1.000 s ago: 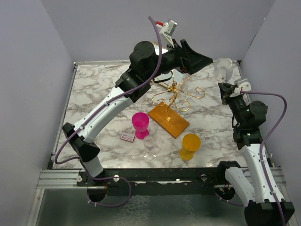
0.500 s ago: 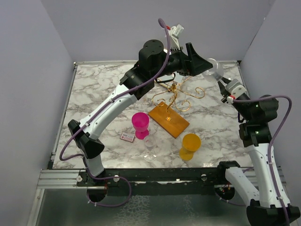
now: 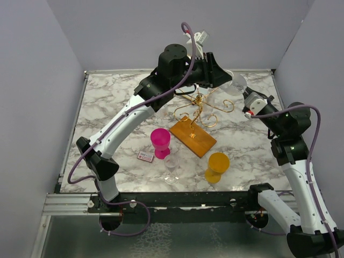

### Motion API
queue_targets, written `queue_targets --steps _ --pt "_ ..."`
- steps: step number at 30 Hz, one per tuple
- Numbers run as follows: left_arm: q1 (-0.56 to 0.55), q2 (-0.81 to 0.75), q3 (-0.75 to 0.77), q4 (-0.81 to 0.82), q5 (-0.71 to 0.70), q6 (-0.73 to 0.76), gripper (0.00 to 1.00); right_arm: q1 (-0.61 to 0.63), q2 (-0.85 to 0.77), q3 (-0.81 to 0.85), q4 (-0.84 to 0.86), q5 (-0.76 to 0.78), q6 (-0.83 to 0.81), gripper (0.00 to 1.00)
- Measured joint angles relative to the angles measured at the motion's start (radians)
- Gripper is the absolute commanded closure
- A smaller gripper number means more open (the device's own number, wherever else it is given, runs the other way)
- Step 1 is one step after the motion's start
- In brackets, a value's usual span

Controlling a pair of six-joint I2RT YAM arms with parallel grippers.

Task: Place the wine glass upside down on the wine glass rack

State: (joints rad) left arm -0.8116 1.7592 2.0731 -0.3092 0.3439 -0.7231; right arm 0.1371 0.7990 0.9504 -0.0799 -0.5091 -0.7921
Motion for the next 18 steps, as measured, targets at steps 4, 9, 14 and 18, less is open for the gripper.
queue_targets --steps 4,9,14,18 --pt "0.006 -0.001 0.0 -0.024 0.0 0.02 0.67 0.009 0.011 0.013 -0.027 0.008 -0.027 0.99" --pt "0.009 -0.006 0.001 -0.052 -0.01 0.051 0.84 0.017 0.019 0.027 -0.04 0.019 -0.052 0.99" --pt "0.022 -0.008 0.001 -0.09 -0.046 0.088 1.0 0.022 0.02 0.045 -0.044 0.02 -0.078 0.94" --pt "0.022 -0.009 0.012 -0.105 -0.048 0.107 1.0 0.026 0.02 0.047 -0.051 0.018 -0.074 0.65"
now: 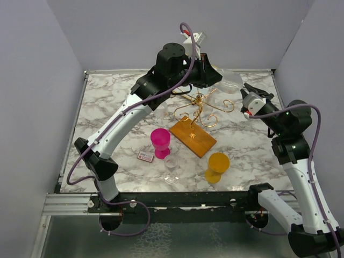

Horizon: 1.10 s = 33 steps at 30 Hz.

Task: Place the wine glass upside down on the wine glass rack

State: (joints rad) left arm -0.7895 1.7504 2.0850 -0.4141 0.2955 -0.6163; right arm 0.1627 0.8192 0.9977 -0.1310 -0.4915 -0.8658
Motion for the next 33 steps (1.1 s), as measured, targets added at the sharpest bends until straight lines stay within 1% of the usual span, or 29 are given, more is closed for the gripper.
queue_targets --steps 1,2,4,8,11,15,16,17,20,23,26,31,33 --pt "0.0 0.0 0.003 -0.006 0.0 0.005 1.0 0.001 0.0 0.0 0.002 0.0 0.006 0.58" --pt "0.0 0.0 0.006 -0.009 0.0 0.008 1.0 0.002 -0.001 0.001 0.002 -0.003 0.016 0.53" --pt "-0.003 0.0 0.013 -0.005 0.0 0.015 1.0 0.002 -0.004 0.002 0.001 -0.007 0.045 0.48" --pt "-0.003 -0.015 0.011 0.029 -0.014 0.026 1.0 0.002 -0.009 0.018 -0.018 -0.022 0.089 0.47" --pt "-0.002 -0.047 -0.018 0.066 -0.029 0.028 1.0 0.002 -0.007 0.073 -0.049 -0.039 0.129 0.47" --pt "0.006 -0.113 -0.075 0.159 -0.078 0.043 1.0 0.002 -0.006 0.158 -0.059 -0.071 0.212 0.47" --pt "0.01 -0.129 -0.097 0.219 -0.119 0.056 1.0 0.002 -0.006 0.169 -0.058 -0.077 0.232 0.47" --pt "0.01 -0.129 -0.097 0.219 -0.119 0.056 1.0 0.002 -0.006 0.182 -0.051 -0.093 0.281 0.47" --pt "0.024 -0.199 -0.147 0.324 -0.186 0.092 1.0 0.002 -0.008 0.197 -0.017 -0.118 0.433 0.47" --pt "0.026 -0.245 -0.195 0.401 -0.24 0.118 1.0 0.002 0.006 0.217 0.015 -0.122 0.628 0.48" --pt "0.026 -0.289 -0.256 0.489 -0.274 0.139 1.0 0.002 0.042 0.26 0.038 -0.103 0.871 0.51" --pt "0.026 -0.315 -0.318 0.584 -0.288 0.152 1.0 0.002 0.119 0.348 0.048 -0.037 1.264 0.55" --pt "0.026 -0.316 -0.333 0.604 -0.288 0.154 1.0 0.002 0.157 0.377 0.05 -0.023 1.42 0.62"
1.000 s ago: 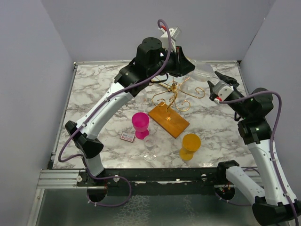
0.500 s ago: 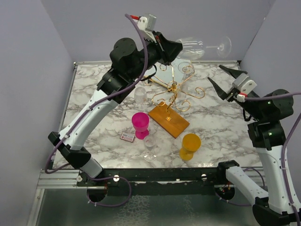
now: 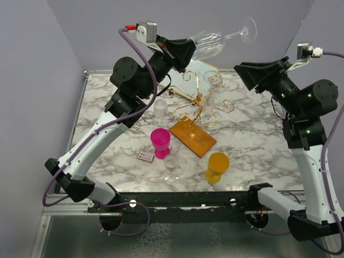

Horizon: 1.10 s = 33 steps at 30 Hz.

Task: Place the wine glass upside down on the wine glass rack

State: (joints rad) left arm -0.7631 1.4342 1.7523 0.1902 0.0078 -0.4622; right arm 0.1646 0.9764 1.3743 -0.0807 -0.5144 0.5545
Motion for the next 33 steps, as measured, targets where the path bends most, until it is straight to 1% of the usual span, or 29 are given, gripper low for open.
queue_targets --steps 2,6,7,9,10,14,16,20,23,28,33 --pt "0.0 0.0 -0.011 0.011 0.0 0.001 1.0 0.0 0.036 0.024 0.0 0.0 0.138 0.68" --pt "0.0 0.0 -0.029 0.03 0.001 0.001 1.0 0.0 0.147 0.105 0.0 -0.066 0.348 0.69" --pt "0.0 0.0 -0.032 0.034 0.001 0.002 1.0 0.0 0.165 0.106 0.01 -0.084 0.387 0.67" --pt "0.0 0.0 -0.032 0.039 0.001 0.002 1.0 0.0 0.18 0.073 0.048 -0.114 0.455 0.57" --pt "0.0 0.0 -0.032 0.045 0.001 0.002 1.0 0.0 0.18 0.047 0.065 -0.123 0.492 0.55" --pt "0.0 0.0 -0.034 0.071 0.001 0.001 1.0 0.0 0.163 -0.034 0.142 -0.126 0.602 0.55" --pt "0.0 0.0 -0.035 0.086 0.001 0.0 1.0 0.0 0.149 -0.059 0.17 -0.116 0.651 0.55" --pt "0.0 0.0 -0.037 0.103 0.001 0.0 1.0 0.0 0.146 -0.055 0.222 -0.078 0.733 0.55" --pt "0.0 0.0 -0.037 0.118 0.001 -0.004 1.0 0.003 0.15 -0.029 0.222 -0.03 0.775 0.54" --pt "0.0 0.008 -0.036 0.144 0.002 -0.021 1.0 0.021 0.158 0.025 0.198 0.074 0.816 0.51" --pt "0.0 0.044 -0.023 0.163 0.003 -0.046 1.0 0.065 0.192 0.066 0.193 0.175 0.837 0.48"
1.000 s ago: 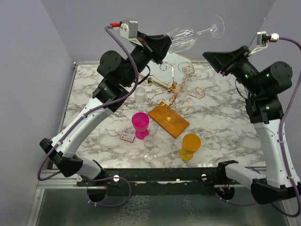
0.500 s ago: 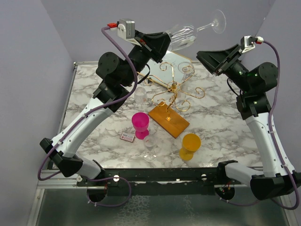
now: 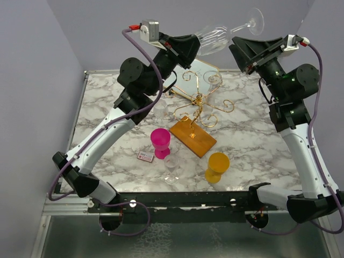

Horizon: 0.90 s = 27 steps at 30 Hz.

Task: Place the wine glass upside down on the wine glass rack

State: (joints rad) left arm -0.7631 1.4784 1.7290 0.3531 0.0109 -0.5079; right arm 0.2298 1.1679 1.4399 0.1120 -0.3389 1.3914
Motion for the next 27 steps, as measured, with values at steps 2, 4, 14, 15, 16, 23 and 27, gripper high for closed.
queue_targets --steps 2,4,14,15,16,23,27 --pt "0.0 0.026 0.014 0.001 0.002 -0.014 1.0 0.019 0.017 0.006 0.001 0.034 0.001 0.47" --pt "0.0 0.042 0.015 0.004 0.001 -0.023 1.0 0.031 0.031 0.008 0.001 0.061 0.003 0.47" --pt "0.003 0.052 0.015 0.021 0.0 -0.043 1.0 0.071 0.048 0.008 0.016 0.217 0.029 0.52" --pt "0.002 0.052 0.015 0.022 -0.001 -0.043 1.0 0.071 0.048 0.008 0.023 0.223 0.03 0.53" --pt "0.002 0.052 0.015 0.024 -0.002 -0.044 1.0 0.071 0.048 0.007 0.032 0.225 0.03 0.54" --pt "0.002 0.05 0.009 0.027 -0.069 -0.039 1.0 0.072 0.034 -0.094 0.188 0.228 0.037 0.52" --pt "0.003 0.048 0.002 0.024 -0.099 -0.034 1.0 0.072 0.034 -0.106 0.209 0.226 0.041 0.5"
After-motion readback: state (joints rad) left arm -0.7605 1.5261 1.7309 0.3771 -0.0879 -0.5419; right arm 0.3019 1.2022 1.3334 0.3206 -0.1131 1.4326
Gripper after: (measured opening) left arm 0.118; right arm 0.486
